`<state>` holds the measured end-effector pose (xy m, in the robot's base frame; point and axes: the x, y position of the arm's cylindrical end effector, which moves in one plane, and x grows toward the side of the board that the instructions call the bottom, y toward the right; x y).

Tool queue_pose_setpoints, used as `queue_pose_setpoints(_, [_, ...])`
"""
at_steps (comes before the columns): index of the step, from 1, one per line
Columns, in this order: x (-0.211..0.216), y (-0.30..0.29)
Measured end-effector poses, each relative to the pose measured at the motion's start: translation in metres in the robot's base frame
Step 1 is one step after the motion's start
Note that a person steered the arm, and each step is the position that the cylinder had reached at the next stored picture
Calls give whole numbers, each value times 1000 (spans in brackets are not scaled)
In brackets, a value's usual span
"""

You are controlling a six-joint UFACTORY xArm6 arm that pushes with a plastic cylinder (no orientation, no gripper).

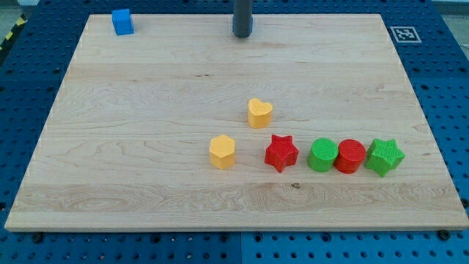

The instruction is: Move your arm diagonal to the yellow hexagon

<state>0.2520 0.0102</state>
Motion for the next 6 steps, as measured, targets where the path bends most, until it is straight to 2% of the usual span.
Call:
queue_pose_setpoints(3, [127, -112])
queue_pose_setpoints(6, [127, -113])
